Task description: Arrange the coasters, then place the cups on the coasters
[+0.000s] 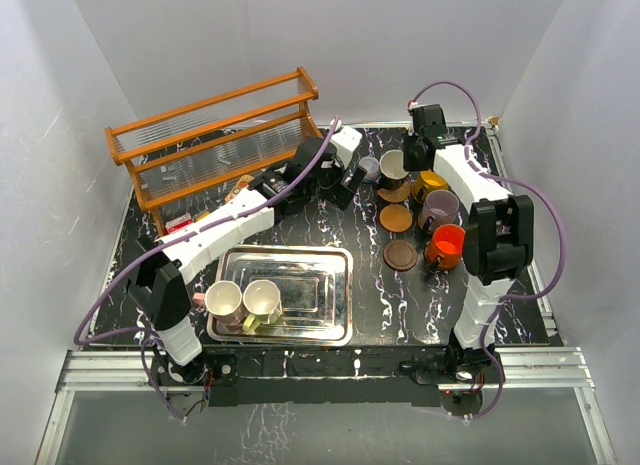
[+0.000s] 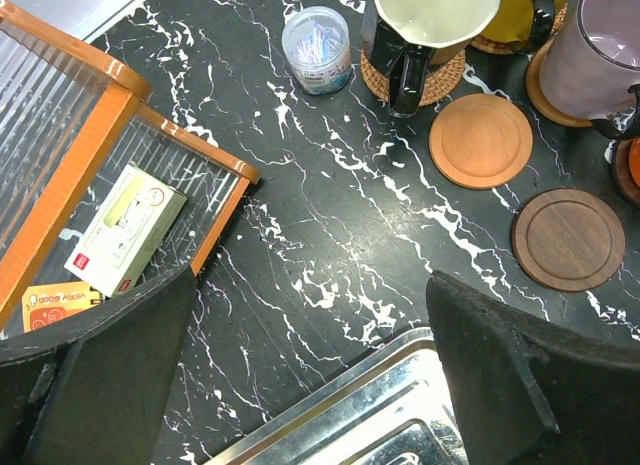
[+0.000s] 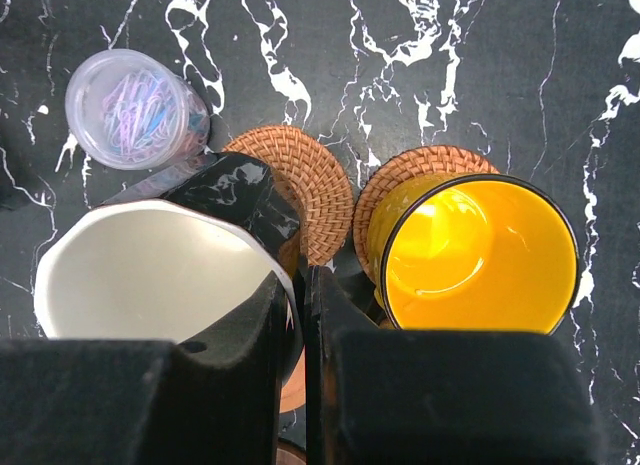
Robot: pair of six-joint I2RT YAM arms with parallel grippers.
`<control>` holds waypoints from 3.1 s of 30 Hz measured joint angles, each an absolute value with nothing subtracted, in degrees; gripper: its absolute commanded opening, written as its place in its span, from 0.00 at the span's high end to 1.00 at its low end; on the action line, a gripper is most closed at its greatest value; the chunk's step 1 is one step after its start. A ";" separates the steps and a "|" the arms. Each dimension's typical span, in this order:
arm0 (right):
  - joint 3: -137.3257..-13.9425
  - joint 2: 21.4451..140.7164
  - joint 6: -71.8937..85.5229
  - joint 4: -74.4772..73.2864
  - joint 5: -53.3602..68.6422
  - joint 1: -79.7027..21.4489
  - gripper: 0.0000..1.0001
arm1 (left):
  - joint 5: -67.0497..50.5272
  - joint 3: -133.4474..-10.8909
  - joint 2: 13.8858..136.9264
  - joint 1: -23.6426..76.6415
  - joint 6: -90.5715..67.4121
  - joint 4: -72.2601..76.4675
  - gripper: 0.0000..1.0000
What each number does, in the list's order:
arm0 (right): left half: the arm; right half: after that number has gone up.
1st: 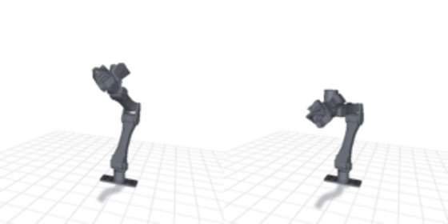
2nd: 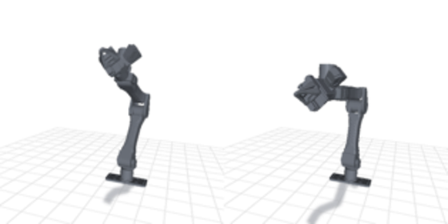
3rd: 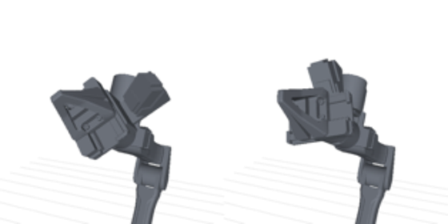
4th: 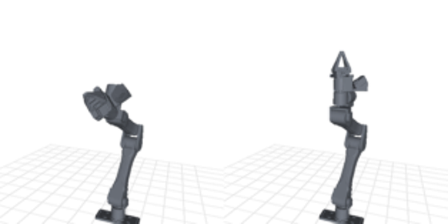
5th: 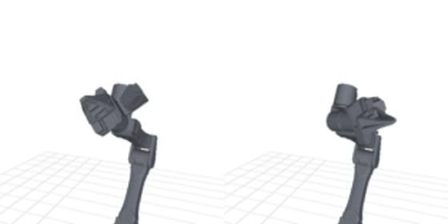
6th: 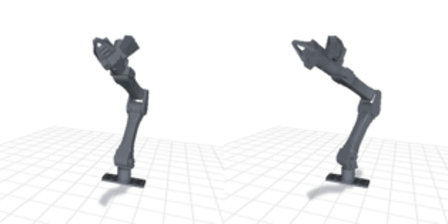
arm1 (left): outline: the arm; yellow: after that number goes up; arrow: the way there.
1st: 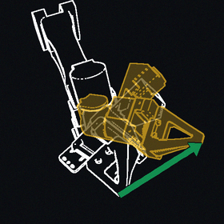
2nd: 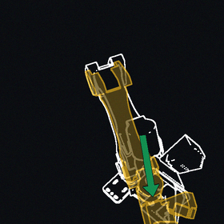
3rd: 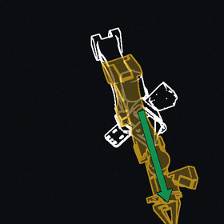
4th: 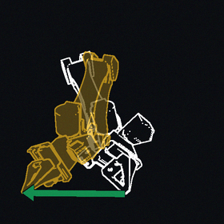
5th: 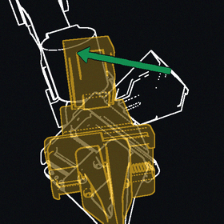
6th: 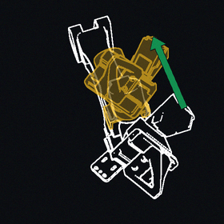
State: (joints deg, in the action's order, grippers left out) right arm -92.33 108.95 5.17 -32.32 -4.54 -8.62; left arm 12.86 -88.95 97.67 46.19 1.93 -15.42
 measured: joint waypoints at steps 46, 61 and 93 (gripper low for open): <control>-101.91 117.56 5.48 -40.16 -0.27 -5.10 1.00 | 11.31 -87.96 97.67 46.19 2.59 -15.42 0.01; -103.46 118.28 4.60 -41.39 0.47 -5.10 1.00 | 11.09 -87.94 97.67 46.19 2.61 -15.42 0.01; -105.32 119.26 2.79 -44.01 0.67 -5.13 0.93 | 10.90 -87.24 97.67 46.19 2.94 -15.44 0.01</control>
State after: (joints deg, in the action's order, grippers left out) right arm -105.32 119.26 2.79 -44.01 0.67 -5.13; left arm 10.90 -87.24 97.67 46.19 2.94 -15.44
